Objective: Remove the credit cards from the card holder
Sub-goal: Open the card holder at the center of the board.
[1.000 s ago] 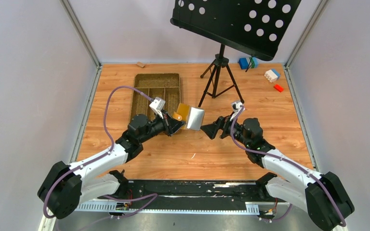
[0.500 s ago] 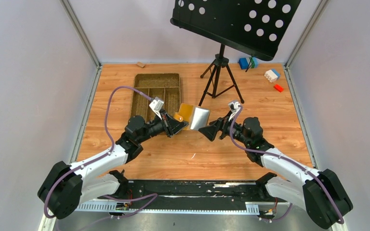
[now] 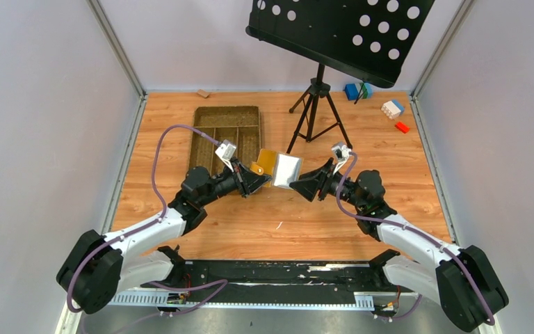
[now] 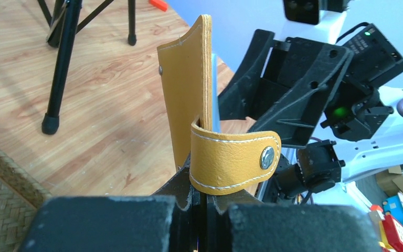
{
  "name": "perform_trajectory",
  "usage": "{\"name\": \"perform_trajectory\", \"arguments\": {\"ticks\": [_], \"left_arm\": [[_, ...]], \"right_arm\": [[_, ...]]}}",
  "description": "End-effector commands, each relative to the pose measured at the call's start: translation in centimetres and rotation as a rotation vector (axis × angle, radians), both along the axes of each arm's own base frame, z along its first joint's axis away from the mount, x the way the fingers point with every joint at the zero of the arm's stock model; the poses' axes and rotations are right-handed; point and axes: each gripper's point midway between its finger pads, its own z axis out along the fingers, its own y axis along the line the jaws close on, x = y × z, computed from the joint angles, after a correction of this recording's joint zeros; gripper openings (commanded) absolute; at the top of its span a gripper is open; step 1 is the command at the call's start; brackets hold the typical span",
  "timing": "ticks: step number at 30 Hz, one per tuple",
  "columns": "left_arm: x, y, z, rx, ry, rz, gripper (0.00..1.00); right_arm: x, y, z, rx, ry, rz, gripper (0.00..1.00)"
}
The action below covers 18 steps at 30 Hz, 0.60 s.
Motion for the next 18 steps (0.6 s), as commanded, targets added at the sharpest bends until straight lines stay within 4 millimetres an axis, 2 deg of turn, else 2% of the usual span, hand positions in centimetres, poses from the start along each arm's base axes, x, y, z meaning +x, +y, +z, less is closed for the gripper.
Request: {"name": "perform_trajectory", "arguments": {"ticks": [1,5,9,14,18], "left_arm": [[0.48,-0.20,0.95,-0.006,-0.035,0.007,0.00],[0.53,-0.26,0.81,-0.003,-0.031,0.008,0.00],[0.52,-0.31,0.76,-0.004,-0.029,0.004,0.00],[0.36,-0.43,0.84,-0.010,-0.030,-0.008,0.00],[0.14,-0.73,0.99,-0.021,-0.033,-0.030,0.00]], "right_arm": [[-1.41,0.52,3.02,0.075,-0.100,0.073,0.50],[-1.75,0.68,3.28,0.081,-0.112,0.095,0.39],[-1.82,0.81,3.29,0.081,-0.111,0.108,0.33],[-1.67,1.01,3.05,0.073,-0.100,0.115,0.26],[-1.44,1.24,2.78,0.061,-0.082,0.118,0.26]]}}
